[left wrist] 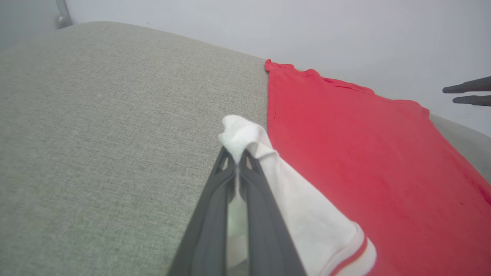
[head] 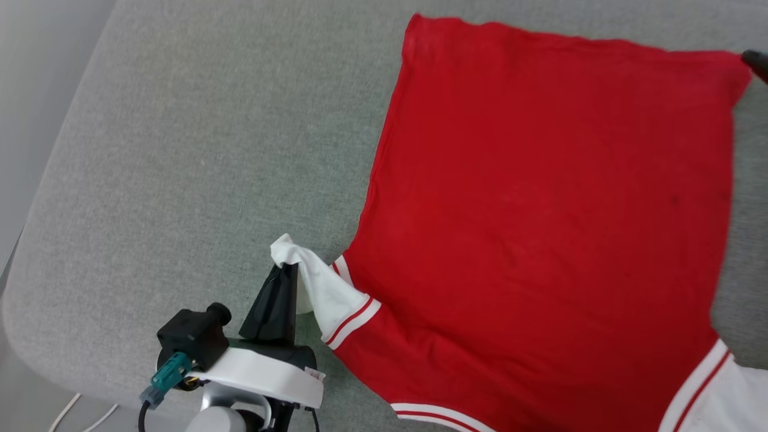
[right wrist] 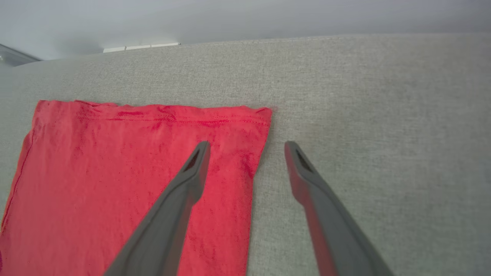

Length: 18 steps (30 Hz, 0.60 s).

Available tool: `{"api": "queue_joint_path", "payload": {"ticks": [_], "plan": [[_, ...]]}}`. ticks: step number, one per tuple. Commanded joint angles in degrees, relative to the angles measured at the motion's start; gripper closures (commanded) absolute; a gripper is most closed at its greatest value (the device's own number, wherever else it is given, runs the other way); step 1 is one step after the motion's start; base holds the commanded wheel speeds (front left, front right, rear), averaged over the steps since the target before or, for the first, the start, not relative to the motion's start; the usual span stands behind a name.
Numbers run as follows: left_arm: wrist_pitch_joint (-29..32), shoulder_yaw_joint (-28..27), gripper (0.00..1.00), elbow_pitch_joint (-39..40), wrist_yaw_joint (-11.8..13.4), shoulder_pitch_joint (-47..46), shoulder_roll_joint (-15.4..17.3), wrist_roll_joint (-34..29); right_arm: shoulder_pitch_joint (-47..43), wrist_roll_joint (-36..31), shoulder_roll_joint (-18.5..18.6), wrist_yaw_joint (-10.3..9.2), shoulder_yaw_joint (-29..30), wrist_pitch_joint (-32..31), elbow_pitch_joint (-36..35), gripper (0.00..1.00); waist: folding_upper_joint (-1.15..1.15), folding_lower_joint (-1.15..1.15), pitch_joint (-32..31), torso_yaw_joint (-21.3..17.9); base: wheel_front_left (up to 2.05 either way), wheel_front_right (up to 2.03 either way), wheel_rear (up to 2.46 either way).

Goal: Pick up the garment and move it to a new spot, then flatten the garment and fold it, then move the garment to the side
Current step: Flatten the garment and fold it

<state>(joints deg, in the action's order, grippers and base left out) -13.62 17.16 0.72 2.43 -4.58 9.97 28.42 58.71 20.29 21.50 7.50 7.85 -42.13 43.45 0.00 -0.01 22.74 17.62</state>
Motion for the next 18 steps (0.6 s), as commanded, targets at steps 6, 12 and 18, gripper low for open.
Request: {"api": "queue_joint_path", "payload": {"ticks": [6, 12, 18], "plan": [[-1.1, 0.4, 1.00, -1.4, -1.7, -3.3, -1.9, -0.5, 7.0, -6.2, -0.9, -0.02, 2.7, -3.1, 5.4, 0.00, 0.00, 0.01, 7.0, 3.7, 0.00, 0.00, 0.00], [-1.5, -0.2, 1.00, -2.6, -2.7, -4.4, -2.8, -1.4, 5.6, -11.8, -2.9, -0.04, 5.0, -9.9, 13.6, 0.00, 0.00, 0.01, 8.7, 3.8, 0.00, 0.00, 0.00], [-1.6, -1.1, 1.00, -4.1, -3.2, -4.9, -3.2, -2.1, 4.7, -17.6, -4.9, -0.07, 8.2, -16.0, 17.9, 1.00, 0.00, 0.01, 9.0, 3.5, 0.00, 0.00, 0.00]]}}
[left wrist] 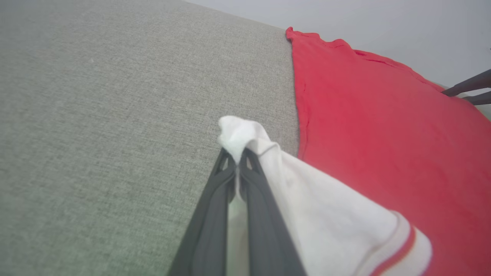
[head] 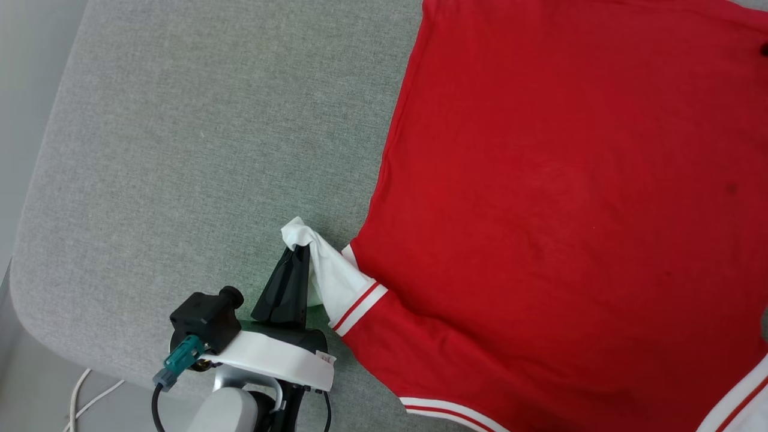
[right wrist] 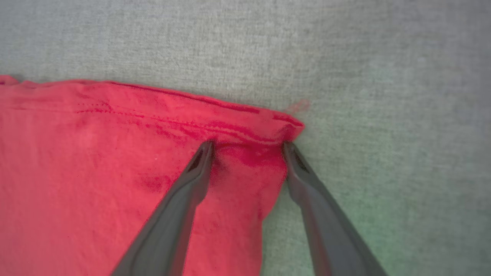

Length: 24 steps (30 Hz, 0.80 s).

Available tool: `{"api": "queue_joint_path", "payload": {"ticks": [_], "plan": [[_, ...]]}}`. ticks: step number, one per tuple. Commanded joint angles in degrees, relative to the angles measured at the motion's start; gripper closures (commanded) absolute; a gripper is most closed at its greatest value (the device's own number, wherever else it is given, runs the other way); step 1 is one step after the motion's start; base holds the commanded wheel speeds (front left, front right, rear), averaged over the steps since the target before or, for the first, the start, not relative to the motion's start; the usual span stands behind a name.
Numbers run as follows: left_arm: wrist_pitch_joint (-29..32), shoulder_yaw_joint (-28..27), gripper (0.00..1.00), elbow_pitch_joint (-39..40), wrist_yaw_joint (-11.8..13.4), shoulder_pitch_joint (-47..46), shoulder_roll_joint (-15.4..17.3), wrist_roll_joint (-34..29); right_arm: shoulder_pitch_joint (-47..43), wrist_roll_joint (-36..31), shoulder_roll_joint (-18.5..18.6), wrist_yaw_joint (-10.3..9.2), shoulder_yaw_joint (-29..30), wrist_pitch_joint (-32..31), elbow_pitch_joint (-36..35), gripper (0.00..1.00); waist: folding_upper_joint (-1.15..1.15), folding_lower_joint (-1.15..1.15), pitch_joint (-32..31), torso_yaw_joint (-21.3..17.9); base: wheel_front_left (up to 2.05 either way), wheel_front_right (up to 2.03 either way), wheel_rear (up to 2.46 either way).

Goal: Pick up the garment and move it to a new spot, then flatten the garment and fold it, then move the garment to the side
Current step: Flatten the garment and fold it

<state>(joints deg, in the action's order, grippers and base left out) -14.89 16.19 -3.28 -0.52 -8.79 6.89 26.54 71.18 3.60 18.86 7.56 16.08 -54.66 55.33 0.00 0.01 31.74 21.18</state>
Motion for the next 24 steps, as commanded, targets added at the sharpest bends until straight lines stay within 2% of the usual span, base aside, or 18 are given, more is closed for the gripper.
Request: {"api": "queue_joint_path", "payload": {"ticks": [1, 4, 12, 18, 24], "plan": [[-0.4, -0.2, 1.00, -0.3, -0.4, -0.8, -0.2, -0.3, -7.3, -1.5, -2.8, -0.13, 0.3, -3.3, 5.7, 1.00, 0.00, -0.01, -0.2, 0.0, 0.00, 0.00, 0.00], [-0.4, -0.6, 1.00, -1.1, -0.8, -0.8, -0.4, -0.6, -5.7, -3.0, -3.4, -0.10, 0.7, -1.3, 3.6, 1.00, 0.00, -0.01, -1.2, 0.1, 0.00, 0.00, 0.00], [-0.4, -2.4, 1.00, -3.1, -0.4, 2.0, 0.6, -0.7, -3.1, -4.1, -0.5, -0.10, -3.6, 2.6, -1.5, 1.00, 0.00, -0.01, -7.9, -2.0, 0.00, 0.00, 0.00], [0.5, -4.3, 1.00, -3.7, 1.1, 5.4, 2.6, 0.0, -8.3, 1.8, 1.8, -0.10, -10.5, 4.8, -5.2, 1.00, 0.00, -0.01, -14.6, -5.7, 0.00, 0.00, 0.00], [2.5, -6.9, 1.00, -2.6, 3.1, 9.8, 5.0, 1.1, -20.1, 11.7, 5.7, -0.10, -16.2, 5.2, -13.4, 1.00, 0.00, -0.01, -20.6, -10.7, 0.00, 0.00, 0.00]]}}
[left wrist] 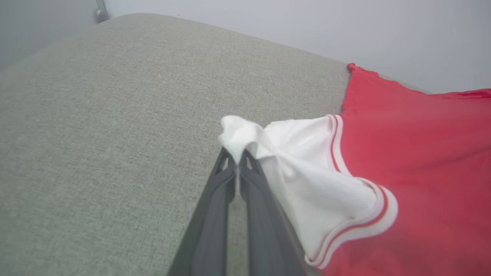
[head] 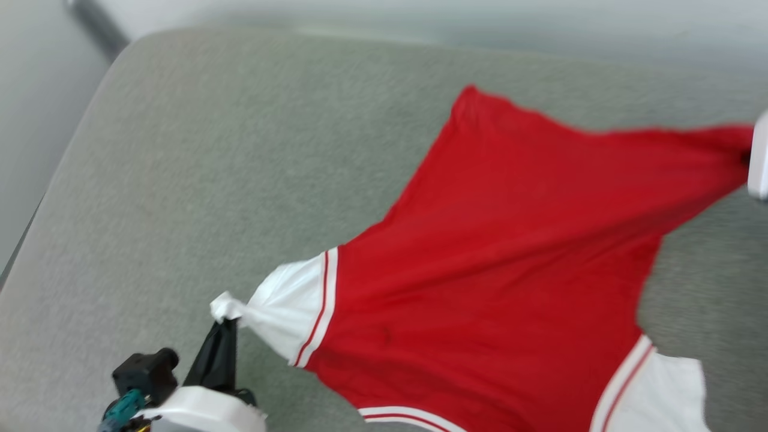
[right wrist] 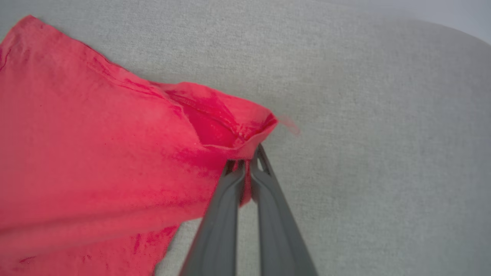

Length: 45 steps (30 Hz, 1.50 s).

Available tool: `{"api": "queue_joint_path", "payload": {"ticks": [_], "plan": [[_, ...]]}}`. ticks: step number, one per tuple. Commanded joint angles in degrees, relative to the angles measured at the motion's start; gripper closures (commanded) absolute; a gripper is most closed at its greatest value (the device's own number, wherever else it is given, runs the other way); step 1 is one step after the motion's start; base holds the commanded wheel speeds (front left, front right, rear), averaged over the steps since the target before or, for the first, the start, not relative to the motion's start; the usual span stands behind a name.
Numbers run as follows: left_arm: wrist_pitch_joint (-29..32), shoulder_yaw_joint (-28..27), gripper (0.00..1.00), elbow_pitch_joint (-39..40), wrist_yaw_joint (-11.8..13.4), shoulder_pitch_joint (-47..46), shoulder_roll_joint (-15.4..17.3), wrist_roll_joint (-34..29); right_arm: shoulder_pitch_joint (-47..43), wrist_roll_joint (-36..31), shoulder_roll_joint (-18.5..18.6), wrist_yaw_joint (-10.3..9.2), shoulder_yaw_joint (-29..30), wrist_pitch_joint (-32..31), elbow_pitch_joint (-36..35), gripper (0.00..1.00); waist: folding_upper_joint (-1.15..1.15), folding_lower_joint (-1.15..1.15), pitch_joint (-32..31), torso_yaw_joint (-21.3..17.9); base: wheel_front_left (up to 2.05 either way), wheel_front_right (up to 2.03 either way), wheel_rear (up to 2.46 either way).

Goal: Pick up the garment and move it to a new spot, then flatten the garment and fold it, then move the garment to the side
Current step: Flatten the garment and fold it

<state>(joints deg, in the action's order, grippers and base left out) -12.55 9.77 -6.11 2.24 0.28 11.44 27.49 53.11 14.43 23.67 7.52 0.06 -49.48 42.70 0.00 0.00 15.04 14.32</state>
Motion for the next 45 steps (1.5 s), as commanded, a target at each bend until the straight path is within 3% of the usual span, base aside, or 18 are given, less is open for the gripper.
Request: {"api": "queue_joint_path", "payload": {"ticks": [1, 7, 11, 15, 20, 21, 22, 23, 27, 31, 35, 38, 41, 45], "plan": [[0.5, -0.9, 1.00, 0.5, 0.7, 1.5, 0.9, 0.5, -4.6, 2.5, 1.4, -0.05, -0.7, 0.2, -2.7, 1.00, 0.00, 0.00, -4.8, -4.7, 0.00, 0.00, 0.00], [2.3, -2.9, 1.00, 2.6, 2.2, 6.2, 3.0, 1.3, -22.4, 9.9, 4.0, -0.06, -0.4, 0.5, -15.2, 1.00, 0.00, 0.00, -9.4, -10.0, 0.00, 0.00, 0.00], [3.2, -3.9, 1.00, 4.1, 3.1, 8.9, 3.7, 1.9, -35.0, 11.9, 3.2, -0.06, 2.0, 0.1, -23.7, 1.00, 0.00, 0.00, -10.9, -13.6, 0.00, 0.00, 0.00], [4.2, -4.5, 1.00, 4.8, 3.8, 10.5, 4.4, 2.3, -47.2, 12.1, 0.4, -0.06, 7.2, 0.3, -30.9, 1.00, 0.00, 0.00, -11.8, -16.0, 0.00, 0.00, 0.00], [5.0, -4.9, 1.00, 5.3, 4.4, 12.0, 5.0, 2.6, -60.2, 11.0, -6.8, -0.05, 13.3, 0.9, -36.9, 1.00, 0.00, 0.00, -12.9, -17.5, 0.00, 0.00, 0.00], [5.1, -4.8, 1.00, 5.4, 4.5, 12.3, 5.0, 2.6, -62.1, 11.0, -8.7, -0.06, 14.2, 1.4, -37.7, 0.89, 0.00, 0.00, -12.9, -17.6, 0.00, 0.00, 0.00], [5.2, -4.7, 1.00, 5.5, 4.6, 12.3, 4.9, 2.7, -63.7, 11.2, -10.8, -0.05, 15.2, 2.1, -38.3, 0.65, 0.00, 0.00, -12.9, -17.6, 0.00, 0.00, 0.00], [5.4, -4.6, 1.00, 5.7, 4.6, 12.2, 5.0, 2.7, -65.3, 11.1, -12.4, -0.05, 15.8, 2.7, -38.7, 0.00, 0.00, 0.00, -12.9, -17.7, 0.00, 0.00, 0.00], [5.8, -4.1, 1.00, 6.1, 4.5, 11.7, 5.1, 2.7, -67.8, 11.0, -17.1, -0.04, 17.6, 10.1, -40.8, 0.00, 0.00, 0.00, -12.5, -17.5, 0.00, 0.00, 0.00], [6.0, -3.7, 1.00, 6.5, 4.7, 11.1, 5.2, 2.3, -66.8, 11.5, -19.3, -0.04, 18.5, 22.6, -42.0, 0.00, 0.00, 0.00, -12.2, -17.3, 0.00, 0.00, 0.00], [6.1, -3.2, 1.00, 7.2, 4.8, 10.3, 5.2, 1.9, -63.2, 10.7, -18.8, -0.04, 17.4, 35.9, -42.2, 0.00, 0.00, 0.00, -11.8, -16.9, 0.00, 0.00, 0.00], [6.1, -2.9, 1.00, 8.0, 4.9, 9.5, 5.3, 1.6, -59.2, 10.0, -16.8, -0.04, 15.0, 41.8, -41.1, 0.00, 0.00, 0.00, -10.9, -16.6, 0.00, 0.00, 0.00], [5.9, -2.5, 1.00, 9.2, 5.3, 8.4, 5.1, 1.1, -54.0, 9.9, -14.6, -0.04, 11.9, 43.2, -39.3, 0.00, 0.00, 0.00, -9.3, -16.0, 0.00, 0.00, 0.00], [5.5, -1.3, 1.00, 10.7, 5.2, 5.7, 4.4, 0.2, -45.8, 11.8, -9.6, -0.04, 6.4, 37.7, -37.0, 0.00, 0.00, 0.00, -5.7, -14.1, 0.00, 0.00, 0.00]]}}
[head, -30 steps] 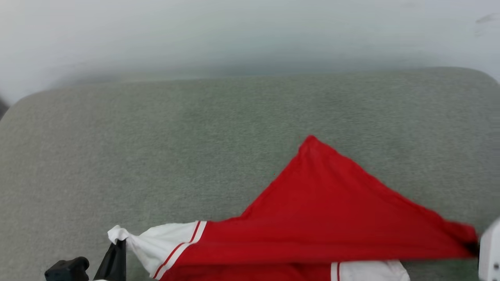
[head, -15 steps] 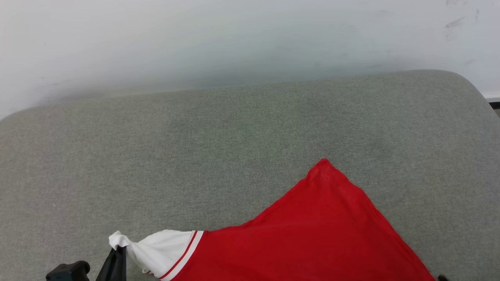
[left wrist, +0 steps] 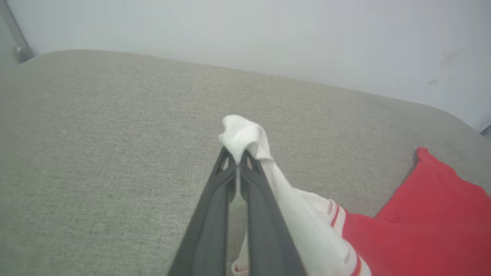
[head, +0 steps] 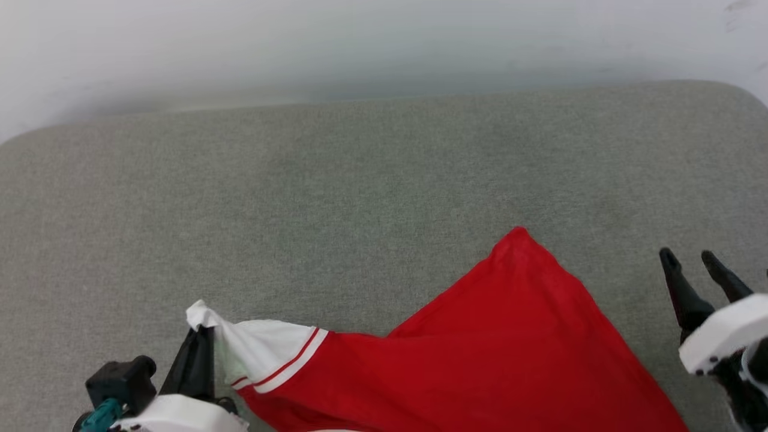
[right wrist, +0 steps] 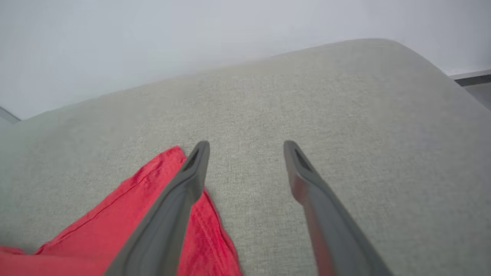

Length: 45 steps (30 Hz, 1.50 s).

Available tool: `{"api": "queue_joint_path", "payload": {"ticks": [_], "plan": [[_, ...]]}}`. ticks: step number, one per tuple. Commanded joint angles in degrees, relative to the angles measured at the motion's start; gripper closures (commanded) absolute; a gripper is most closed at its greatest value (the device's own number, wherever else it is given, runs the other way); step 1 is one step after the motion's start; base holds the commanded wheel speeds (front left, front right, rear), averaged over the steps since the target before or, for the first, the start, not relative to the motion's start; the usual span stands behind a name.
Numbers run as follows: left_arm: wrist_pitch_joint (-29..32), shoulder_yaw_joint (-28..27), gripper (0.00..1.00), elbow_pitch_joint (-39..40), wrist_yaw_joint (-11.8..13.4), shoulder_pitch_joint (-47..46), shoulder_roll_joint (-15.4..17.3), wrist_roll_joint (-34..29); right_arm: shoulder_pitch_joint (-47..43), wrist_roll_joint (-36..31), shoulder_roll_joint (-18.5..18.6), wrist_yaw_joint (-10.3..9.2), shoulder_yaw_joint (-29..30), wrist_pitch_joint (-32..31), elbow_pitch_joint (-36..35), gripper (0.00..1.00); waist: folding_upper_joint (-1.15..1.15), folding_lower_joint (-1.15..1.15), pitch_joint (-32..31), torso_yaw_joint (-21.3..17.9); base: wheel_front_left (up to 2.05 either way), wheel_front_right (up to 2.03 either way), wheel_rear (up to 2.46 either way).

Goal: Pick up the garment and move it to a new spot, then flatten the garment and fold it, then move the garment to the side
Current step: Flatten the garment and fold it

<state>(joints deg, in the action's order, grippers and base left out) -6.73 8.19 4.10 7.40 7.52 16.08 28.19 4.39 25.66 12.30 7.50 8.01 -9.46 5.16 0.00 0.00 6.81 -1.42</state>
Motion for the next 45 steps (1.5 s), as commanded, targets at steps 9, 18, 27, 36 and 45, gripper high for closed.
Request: {"api": "queue_joint_path", "payload": {"ticks": [9, 18, 27, 36, 45], "plan": [[-2.1, 3.5, 1.00, 1.0, -0.8, -7.5, -2.3, -1.9, 21.5, 5.3, 12.2, -0.02, -15.2, -33.2, 2.2, 0.00, 0.00, 0.00, 8.9, 5.8, 0.00, 0.00, 0.00], [-3.4, 5.6, 1.00, 0.3, -2.2, -11.6, -3.7, -2.4, 29.8, 7.1, 14.1, -0.03, -24.3, -44.4, 8.4, 0.00, 0.00, 0.00, 13.2, 9.7, 0.00, 0.00, 0.00], [-4.7, 6.1, 1.00, -2.1, -2.8, -13.1, -4.6, -1.5, 28.6, 11.4, 14.1, -0.05, -31.7, -49.4, 21.2, 0.00, 0.00, 0.00, 15.4, 11.4, 0.00, 0.00, 0.00], [-3.5, 5.4, 1.00, -3.6, -2.4, -12.3, -3.4, -0.8, 31.3, 14.8, 13.9, -0.01, -34.2, -45.9, 22.2, 1.00, 0.00, 0.00, 12.6, 10.5, 0.00, 0.00, 0.00], [-0.3, 3.0, 1.00, -3.6, -3.4, -17.5, 1.2, -0.3, 36.3, 12.0, 13.5, -0.03, -29.7, -31.5, 21.6, 1.00, 0.00, 0.00, 6.5, 6.6, 0.00, 0.00, 0.00]]}}
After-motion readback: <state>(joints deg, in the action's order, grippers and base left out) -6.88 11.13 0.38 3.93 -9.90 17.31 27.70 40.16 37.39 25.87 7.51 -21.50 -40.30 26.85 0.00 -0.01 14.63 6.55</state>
